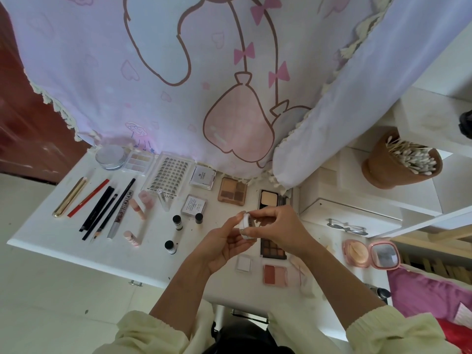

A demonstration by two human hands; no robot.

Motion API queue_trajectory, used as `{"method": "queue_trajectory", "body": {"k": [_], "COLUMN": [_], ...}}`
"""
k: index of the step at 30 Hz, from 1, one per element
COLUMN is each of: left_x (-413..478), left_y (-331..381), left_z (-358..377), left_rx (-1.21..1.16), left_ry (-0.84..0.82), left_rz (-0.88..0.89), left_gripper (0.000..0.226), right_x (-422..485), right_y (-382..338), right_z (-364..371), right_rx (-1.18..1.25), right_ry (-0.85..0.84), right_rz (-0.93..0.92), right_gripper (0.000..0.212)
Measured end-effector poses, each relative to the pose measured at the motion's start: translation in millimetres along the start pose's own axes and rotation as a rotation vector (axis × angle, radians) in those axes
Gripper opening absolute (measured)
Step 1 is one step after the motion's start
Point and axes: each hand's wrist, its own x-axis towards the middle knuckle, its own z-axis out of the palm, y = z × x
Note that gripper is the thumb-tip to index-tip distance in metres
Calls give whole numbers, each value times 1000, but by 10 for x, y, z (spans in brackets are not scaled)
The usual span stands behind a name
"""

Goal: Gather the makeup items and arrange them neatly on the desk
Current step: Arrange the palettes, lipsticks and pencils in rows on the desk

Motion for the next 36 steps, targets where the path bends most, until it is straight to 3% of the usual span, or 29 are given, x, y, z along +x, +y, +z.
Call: {"method": "queue_trajectory", "body": {"k": [6, 10, 14, 21, 26, 32, 36], "left_x": [14, 18, 12, 14, 27, 155, 284], "left_y": [45, 35, 41, 38, 35, 63, 37], "left_z": [-29, -34, -40, -57, -91, -191, -264], "left_rx": [-11, 3, -3, -51, -183, -242, -176], "left_ry": [-3, -14, -21, -14, 2, 87, 220], "left_rz": [9, 9, 6, -30, -37, -11, -12], "left_gripper": [43, 49, 48, 51, 49, 41, 36], "right_x": [19, 27, 53, 83, 110, 182, 275], "right_y": [-62, -81, -63, -56, 29, 150, 268], "right_z": [4, -20, -33, -37, -71, -7, 92], "right_rx": [-159, -204, -183, -175, 255, 1044, 1046], "right_ry": [-14, -20, -75, -54, -3, 63, 173], "right_rz": [-33, -19, 12, 11, 129, 439, 578], "right_gripper": [61, 58, 72, 64, 48, 27, 18]}}
